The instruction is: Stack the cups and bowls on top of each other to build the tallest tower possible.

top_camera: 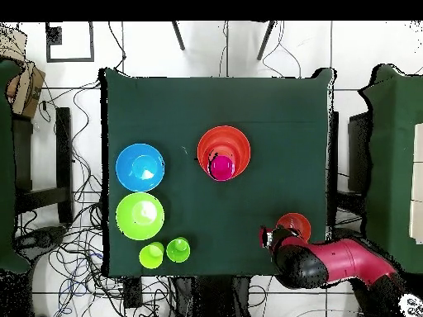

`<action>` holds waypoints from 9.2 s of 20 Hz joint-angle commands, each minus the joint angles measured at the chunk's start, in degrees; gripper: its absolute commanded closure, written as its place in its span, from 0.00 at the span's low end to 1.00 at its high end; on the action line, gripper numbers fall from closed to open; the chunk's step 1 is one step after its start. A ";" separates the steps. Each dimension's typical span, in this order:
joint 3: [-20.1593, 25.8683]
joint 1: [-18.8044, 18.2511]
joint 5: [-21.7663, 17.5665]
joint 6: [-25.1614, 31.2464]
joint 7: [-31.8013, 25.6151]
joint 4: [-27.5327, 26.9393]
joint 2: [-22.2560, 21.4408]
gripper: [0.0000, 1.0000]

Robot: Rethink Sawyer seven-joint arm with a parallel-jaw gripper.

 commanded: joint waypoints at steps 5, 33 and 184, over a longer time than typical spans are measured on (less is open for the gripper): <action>1.80 1.57 -4.43 4.55 -13.50 -6.09 2.98 0.00; 0.68 4.04 -5.69 4.12 -12.19 -9.71 4.73 0.00; -10.34 6.29 -8.33 -6.21 -7.58 -3.79 3.76 1.00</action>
